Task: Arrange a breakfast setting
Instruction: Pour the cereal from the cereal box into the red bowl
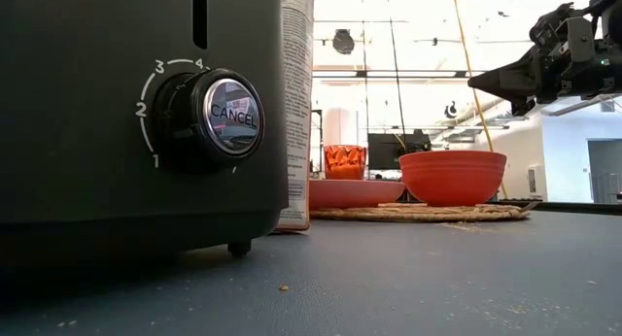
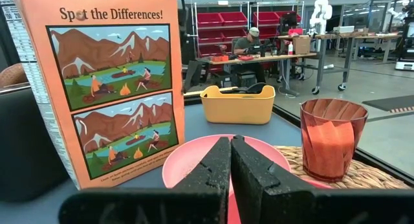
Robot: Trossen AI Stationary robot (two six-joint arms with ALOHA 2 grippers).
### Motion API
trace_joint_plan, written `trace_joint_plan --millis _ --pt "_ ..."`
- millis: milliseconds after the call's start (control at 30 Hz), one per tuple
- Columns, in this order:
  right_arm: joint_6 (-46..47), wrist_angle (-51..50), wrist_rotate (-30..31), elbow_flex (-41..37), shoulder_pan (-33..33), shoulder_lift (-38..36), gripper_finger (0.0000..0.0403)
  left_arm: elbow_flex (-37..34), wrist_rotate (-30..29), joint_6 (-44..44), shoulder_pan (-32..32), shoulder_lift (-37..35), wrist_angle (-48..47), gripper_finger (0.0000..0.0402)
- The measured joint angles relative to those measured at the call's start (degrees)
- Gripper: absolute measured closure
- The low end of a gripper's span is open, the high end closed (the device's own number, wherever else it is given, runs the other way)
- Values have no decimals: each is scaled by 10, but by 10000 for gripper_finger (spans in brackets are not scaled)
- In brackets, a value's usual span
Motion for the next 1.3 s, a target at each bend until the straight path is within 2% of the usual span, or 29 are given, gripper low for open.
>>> trace_joint_plan --millis 133,233,867,1033,1300 --pt "0 0 0 0 0 0 397 0 -11 12 -7 0 0 22" --pt "0 0 0 0 0 0 397 0 -12 13 -8 0 -1 37" --pt "0 0 0 0 0 0 397 0 -12 15 -8 0 -1 292" --pt "0 0 0 0 0 0 397 0 -12 27 -8 0 -1 335" --pt "0 0 0 0 0 0 397 -1 -12 21 -8 0 13 377"
